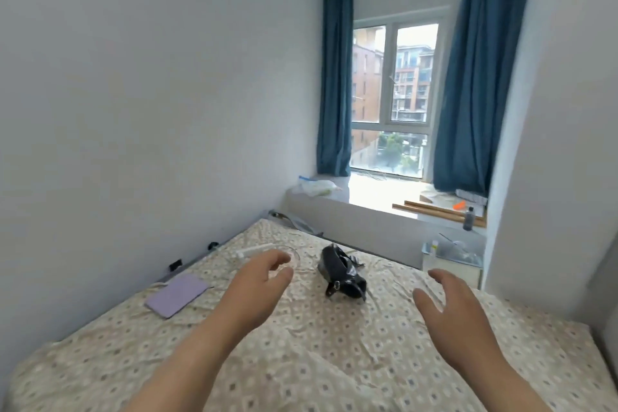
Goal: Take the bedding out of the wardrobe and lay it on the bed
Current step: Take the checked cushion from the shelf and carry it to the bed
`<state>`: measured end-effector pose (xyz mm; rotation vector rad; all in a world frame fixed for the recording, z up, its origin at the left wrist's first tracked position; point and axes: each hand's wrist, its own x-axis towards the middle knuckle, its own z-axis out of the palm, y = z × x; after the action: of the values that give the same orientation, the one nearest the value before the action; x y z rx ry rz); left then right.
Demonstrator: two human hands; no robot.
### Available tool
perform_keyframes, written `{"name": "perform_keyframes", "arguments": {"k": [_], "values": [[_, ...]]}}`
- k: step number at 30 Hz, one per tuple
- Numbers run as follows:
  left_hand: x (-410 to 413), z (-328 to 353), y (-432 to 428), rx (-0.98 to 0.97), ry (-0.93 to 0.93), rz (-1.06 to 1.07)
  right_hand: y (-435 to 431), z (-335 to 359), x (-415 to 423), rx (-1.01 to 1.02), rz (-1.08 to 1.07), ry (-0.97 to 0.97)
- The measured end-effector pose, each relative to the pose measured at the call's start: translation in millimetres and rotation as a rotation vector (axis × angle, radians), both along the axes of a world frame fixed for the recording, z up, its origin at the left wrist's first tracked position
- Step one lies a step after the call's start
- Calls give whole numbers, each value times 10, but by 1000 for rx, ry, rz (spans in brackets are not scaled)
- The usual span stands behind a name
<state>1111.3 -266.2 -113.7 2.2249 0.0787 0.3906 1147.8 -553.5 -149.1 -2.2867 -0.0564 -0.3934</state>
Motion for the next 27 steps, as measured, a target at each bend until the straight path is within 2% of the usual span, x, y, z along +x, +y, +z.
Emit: {"name": "perform_keyframes", "arguments": {"k": [6, 13, 20, 27], "values": [[-940, 419, 625, 28, -84, 273, 944, 455, -153, 18, 314, -94], [-2285, 717, 1268, 73, -227, 569, 2187, 900, -777, 47, 712, -232], [-3806, 988, 1834, 129, -280, 926, 3460, 1248, -1878, 77, 1099, -280], [-5359, 1171, 2235, 149, -331, 1245, 4660, 1495, -3332, 113, 1443, -324]]}}
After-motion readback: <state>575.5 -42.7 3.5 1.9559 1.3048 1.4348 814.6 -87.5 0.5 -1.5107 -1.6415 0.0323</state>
